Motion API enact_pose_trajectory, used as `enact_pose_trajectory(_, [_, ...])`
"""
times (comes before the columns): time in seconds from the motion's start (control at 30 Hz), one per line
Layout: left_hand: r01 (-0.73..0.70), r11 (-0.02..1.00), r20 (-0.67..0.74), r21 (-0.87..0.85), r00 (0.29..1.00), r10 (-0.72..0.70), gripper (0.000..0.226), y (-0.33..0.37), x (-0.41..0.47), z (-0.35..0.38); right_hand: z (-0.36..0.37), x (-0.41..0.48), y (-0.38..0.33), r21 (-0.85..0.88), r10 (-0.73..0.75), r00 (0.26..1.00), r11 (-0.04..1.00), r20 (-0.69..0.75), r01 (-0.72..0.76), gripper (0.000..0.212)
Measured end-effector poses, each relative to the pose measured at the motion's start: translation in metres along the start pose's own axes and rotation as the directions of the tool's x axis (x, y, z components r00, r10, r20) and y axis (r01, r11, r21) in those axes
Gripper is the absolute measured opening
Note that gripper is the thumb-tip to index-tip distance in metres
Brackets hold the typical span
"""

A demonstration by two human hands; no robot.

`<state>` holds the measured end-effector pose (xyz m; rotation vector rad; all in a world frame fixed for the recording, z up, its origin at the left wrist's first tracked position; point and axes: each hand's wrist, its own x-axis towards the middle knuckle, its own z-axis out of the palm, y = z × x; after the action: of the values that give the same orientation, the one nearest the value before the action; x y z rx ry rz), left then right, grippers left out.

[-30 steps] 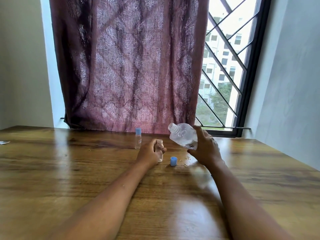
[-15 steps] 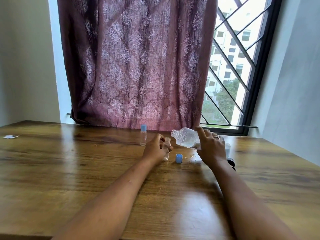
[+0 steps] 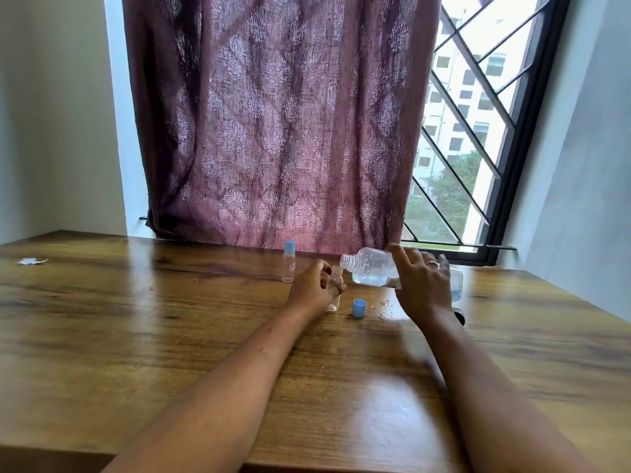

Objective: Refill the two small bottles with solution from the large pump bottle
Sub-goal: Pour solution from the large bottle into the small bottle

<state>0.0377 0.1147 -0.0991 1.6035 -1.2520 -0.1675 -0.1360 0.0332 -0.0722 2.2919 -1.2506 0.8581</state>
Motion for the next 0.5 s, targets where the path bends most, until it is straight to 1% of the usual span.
enact_pose_trajectory(0.1, [-0.007, 1.0, 0.0, 0.01, 1.0, 0.007, 0.032, 0.0004, 0.0008, -0.0004, -0.0019, -0.0005, -0.0007, -0.001, -0.001, 1.0, 1.0, -0.002, 0.001, 0.065])
enact_pose_trajectory(0.3, [-0.012, 1.0, 0.008, 0.011, 1.0, 0.012, 0.036, 0.0009, -0.0002, 0.0002, -0.0048, -0.0005, -0.0007, 0.004, -0.003, 0.999, 1.0, -0.054, 0.003, 0.066])
enact_pose_trajectory(0.5, [-0.022, 1.0, 0.005, 0.001, 1.0, 0.022, 0.032, 0.001, -0.0009, -0.0003, -0.0047, -0.0014, -0.0013, -0.002, 0.002, 0.997, 1.0, -0.076, -0.002, 0.069])
